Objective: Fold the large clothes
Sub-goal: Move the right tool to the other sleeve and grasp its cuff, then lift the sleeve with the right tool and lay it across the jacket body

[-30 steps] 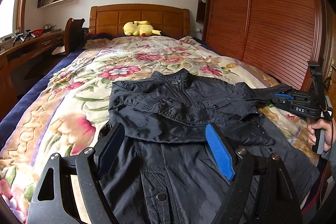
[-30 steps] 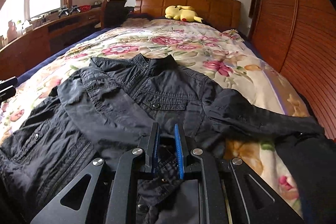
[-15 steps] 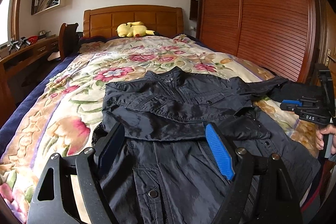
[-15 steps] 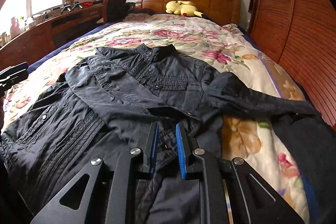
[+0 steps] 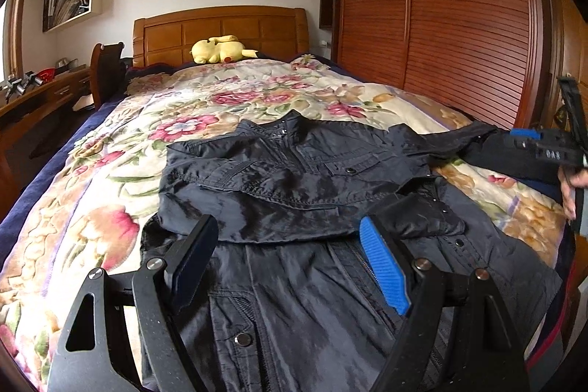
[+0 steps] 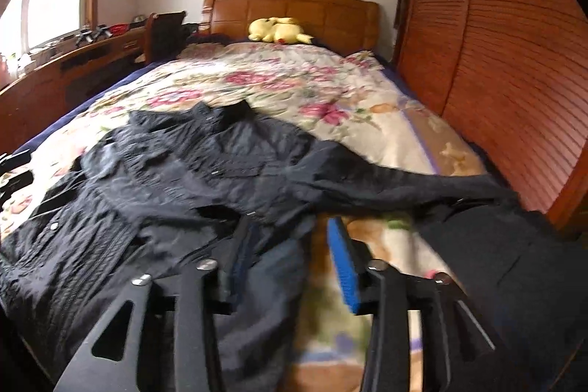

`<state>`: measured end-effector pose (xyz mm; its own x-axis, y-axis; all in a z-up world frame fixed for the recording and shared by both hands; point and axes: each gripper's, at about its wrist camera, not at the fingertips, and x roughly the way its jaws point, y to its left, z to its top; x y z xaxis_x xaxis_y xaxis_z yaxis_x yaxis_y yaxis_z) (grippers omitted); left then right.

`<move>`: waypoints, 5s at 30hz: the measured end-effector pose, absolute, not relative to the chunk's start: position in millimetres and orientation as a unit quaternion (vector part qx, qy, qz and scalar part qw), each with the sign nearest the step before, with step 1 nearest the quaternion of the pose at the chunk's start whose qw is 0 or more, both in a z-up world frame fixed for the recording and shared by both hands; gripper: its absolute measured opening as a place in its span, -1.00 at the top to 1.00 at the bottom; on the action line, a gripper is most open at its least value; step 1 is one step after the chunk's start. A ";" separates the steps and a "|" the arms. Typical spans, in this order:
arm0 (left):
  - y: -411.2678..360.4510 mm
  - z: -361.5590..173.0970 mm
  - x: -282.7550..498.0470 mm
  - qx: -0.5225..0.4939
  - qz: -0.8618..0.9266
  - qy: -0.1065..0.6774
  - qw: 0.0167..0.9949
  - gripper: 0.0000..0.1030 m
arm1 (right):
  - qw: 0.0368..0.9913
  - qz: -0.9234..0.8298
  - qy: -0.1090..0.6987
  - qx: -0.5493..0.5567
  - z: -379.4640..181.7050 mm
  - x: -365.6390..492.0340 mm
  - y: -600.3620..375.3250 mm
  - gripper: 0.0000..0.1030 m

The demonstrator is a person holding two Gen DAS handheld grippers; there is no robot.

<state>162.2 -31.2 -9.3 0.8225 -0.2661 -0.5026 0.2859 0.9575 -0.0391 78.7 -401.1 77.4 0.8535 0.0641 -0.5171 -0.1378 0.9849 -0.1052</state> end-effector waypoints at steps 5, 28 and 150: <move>-40.0 -13.5 165.0 0.022 -0.155 0.267 0.951 -0.57 | 0.959 0.013 0.279 -0.055 84.3 107.7 -437.6 -0.08; -58.4 -27.7 173.8 0.047 -0.169 0.292 0.940 -0.57 | 0.920 -0.112 0.372 0.047 67.9 273.6 -547.5 -0.21; -53.0 -23.5 173.6 0.049 -0.172 0.288 0.941 -0.57 | 0.910 0.101 0.402 0.008 11.0 294.8 -387.4 -0.18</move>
<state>173.6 -53.0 -23.5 0.7748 -0.2949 -0.5592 0.3510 0.9363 -0.0074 294.8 -387.4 11.0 0.6557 0.1900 -0.7308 -0.1776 0.9795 0.0953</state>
